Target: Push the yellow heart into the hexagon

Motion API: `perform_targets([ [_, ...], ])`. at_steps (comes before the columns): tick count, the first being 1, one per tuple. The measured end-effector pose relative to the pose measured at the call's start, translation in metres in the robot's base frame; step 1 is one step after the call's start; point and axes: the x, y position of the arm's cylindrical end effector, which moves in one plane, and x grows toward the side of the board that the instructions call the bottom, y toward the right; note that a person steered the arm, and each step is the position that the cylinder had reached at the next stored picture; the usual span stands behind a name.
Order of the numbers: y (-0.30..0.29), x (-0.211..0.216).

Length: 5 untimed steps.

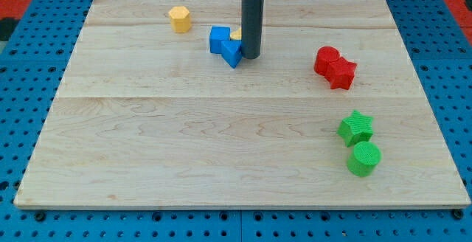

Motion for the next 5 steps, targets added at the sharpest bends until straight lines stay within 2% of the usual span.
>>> perform_targets([
  [1,0.000,-0.024],
  [3,-0.056,-0.085],
  [5,-0.048,-0.129],
])
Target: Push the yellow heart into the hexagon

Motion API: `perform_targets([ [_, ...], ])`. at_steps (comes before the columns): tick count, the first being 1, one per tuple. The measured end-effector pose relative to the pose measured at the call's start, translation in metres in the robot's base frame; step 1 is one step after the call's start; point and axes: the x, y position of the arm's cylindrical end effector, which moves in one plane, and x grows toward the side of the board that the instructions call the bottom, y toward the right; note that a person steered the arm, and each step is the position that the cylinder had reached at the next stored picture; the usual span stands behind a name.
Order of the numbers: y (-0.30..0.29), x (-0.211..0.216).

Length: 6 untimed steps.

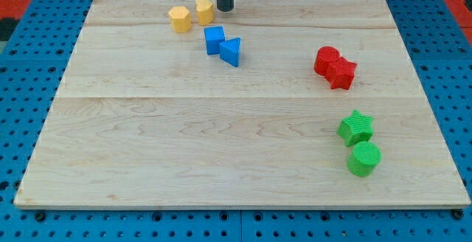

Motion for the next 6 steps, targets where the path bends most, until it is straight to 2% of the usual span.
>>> perform_targets([
  [1,-0.045,0.010],
  [2,-0.066,0.034],
  [3,-0.045,0.054],
  [5,-0.132,0.084],
  [6,-0.121,0.103],
])
